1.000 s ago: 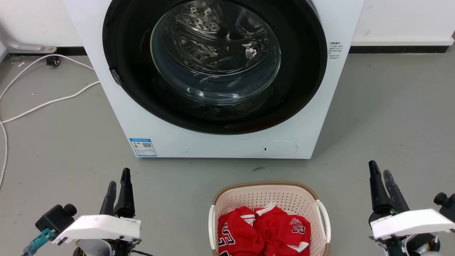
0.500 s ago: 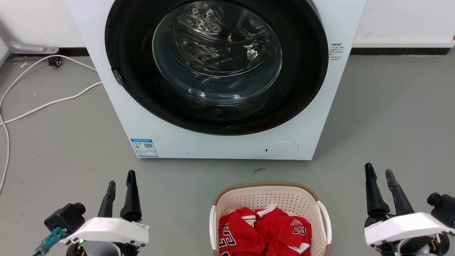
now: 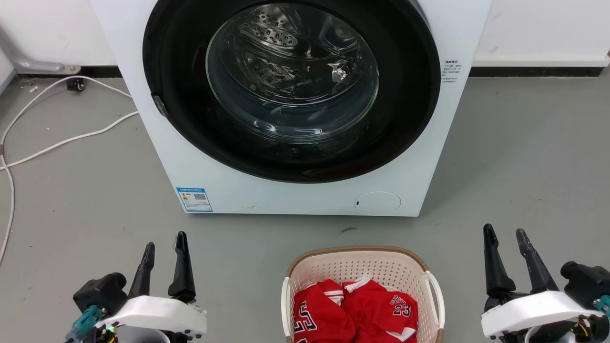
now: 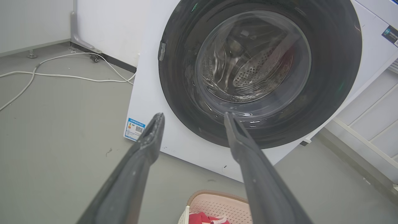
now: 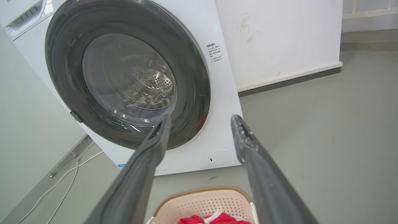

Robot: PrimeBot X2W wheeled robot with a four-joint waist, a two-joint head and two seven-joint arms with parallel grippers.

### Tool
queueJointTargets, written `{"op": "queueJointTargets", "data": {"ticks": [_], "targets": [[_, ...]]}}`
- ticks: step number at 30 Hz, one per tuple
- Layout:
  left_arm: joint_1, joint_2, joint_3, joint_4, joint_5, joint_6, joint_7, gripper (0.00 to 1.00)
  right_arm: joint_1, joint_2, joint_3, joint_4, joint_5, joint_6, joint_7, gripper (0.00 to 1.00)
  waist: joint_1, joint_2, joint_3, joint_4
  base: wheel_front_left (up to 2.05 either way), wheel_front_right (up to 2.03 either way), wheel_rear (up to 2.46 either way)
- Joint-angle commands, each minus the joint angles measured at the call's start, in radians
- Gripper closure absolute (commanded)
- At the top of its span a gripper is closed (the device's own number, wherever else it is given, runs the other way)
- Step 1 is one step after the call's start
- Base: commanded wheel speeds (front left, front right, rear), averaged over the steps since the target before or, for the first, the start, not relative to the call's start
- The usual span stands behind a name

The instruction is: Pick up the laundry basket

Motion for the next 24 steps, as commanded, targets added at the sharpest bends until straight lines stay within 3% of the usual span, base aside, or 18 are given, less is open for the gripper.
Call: {"op": "queueJointTargets", "data": {"ticks": [1, 24], "targets": [[0.004, 0.004, -0.003, -0.006, 0.030, 0.002, -0.010, 0.00, 0.005, -0.005, 0.003, -0.017, -0.032, 0.000, -0.012, 0.00, -0.0001, 0.0000, 0.000, 0.000, 0.00, 0.00, 0.00], [0.025, 0.003, -0.019, 0.014, 0.235, 0.005, -0.063, 0.00, 0.029, -0.006, -0.001, -0.038, -0.239, 0.000, -0.065, 0.00, -0.0001, 0.0000, -0.002, 0.005, 0.00, 0.00, 0.00]]}}
